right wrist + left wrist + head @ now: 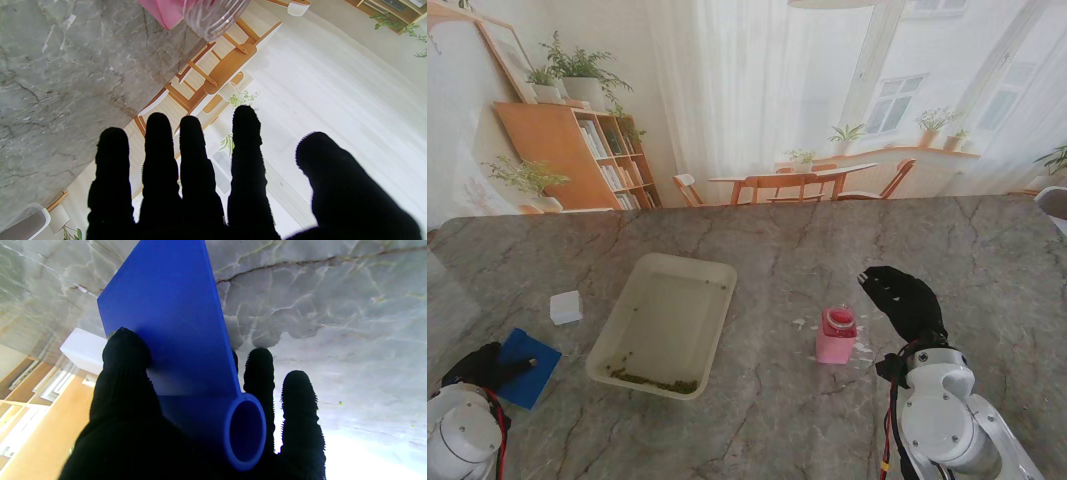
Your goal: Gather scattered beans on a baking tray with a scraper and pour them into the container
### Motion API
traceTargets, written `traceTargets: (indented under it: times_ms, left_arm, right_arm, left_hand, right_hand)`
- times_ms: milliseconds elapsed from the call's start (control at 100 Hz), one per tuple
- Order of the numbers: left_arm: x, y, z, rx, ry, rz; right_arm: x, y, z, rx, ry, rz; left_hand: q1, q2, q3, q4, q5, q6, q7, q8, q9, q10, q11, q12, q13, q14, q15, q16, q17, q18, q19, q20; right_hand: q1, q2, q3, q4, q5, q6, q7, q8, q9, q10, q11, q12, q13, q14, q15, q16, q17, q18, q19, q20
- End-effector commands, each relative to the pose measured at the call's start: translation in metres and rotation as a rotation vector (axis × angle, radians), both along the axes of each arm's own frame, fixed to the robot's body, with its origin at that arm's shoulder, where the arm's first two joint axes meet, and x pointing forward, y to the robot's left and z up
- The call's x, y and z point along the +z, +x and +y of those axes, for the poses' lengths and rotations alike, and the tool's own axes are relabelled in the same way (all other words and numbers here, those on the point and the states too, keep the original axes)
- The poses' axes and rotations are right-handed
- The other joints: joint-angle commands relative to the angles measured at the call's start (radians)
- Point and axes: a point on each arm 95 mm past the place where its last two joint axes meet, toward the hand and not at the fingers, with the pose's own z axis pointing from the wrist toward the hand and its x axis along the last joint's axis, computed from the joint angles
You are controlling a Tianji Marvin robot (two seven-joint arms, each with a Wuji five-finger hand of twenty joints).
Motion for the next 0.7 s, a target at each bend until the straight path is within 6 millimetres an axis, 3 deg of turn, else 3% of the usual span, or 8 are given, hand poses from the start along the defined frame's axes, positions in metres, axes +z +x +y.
traceTargets:
  times_ms: [0,180,380,690]
  left_arm:
    - [-0.017,-0.007,-0.004,-0.012,-0.012,0.044]
    - [-0.013,-0.006,-0.005,-0.067,0.065,0.047]
    - [-0.01,-0.006,-0.002,-0.114,0.127,0.047]
    - [0.009,0.008,-0.014,-0.155,0.092,-0.1]
  right_arm:
    - [-0.003,0.0,0.001,0.013,0.001,0.015]
    - [-0.003,0.001,0.001,0.015,-0.003,0.017]
    - [-0.003,0.001,0.001,0.017,-0.009,0.019]
    - [-0.003,0.001,0.001,0.018,-0.01,0.019]
  left_hand:
    - [0.008,0.066,0.087,-0.004,-0.034,0.015,-0.035,-0.04,-0.067,0.026,-0.106,-0.08,-0.069,0.034,-0.167,-0.131,-0.053,0.04,-0.064,-0.051]
    - [-0.04,0.076,0.086,-0.001,-0.159,0.089,-0.107,-0.145,-0.262,0.056,-0.225,-0.198,-0.263,0.057,-0.348,-0.27,-0.183,0.048,-0.271,-0.145]
    - [-0.097,0.09,0.087,0.004,-0.27,0.125,-0.141,-0.185,-0.383,0.083,-0.255,-0.24,-0.376,0.057,-0.4,-0.319,-0.228,0.047,-0.356,-0.178]
    - [-0.114,0.127,0.086,0.002,-0.213,0.113,-0.1,-0.171,-0.324,0.077,-0.226,-0.231,-0.324,0.033,-0.374,-0.316,-0.193,0.014,-0.34,-0.168]
  right_hand:
    - [-0.001,0.021,-0.016,0.019,0.02,-0.032,0.006,0.011,0.006,-0.017,-0.006,0.014,0.004,-0.013,-0.008,0.01,-0.019,0.01,-0.008,0.02]
    - [-0.002,0.021,-0.017,0.019,0.021,-0.032,0.006,0.011,0.006,-0.018,-0.006,0.014,0.004,-0.012,-0.008,0.01,-0.019,0.008,-0.008,0.02]
    - [-0.001,0.021,-0.017,0.019,0.02,-0.032,0.006,0.011,0.006,-0.016,-0.006,0.014,0.003,-0.012,-0.009,0.01,-0.019,0.009,-0.009,0.02]
    - [-0.002,0.021,-0.018,0.019,0.02,-0.034,0.006,0.011,0.007,-0.019,-0.006,0.014,0.003,-0.012,-0.009,0.01,-0.019,0.009,-0.008,0.02]
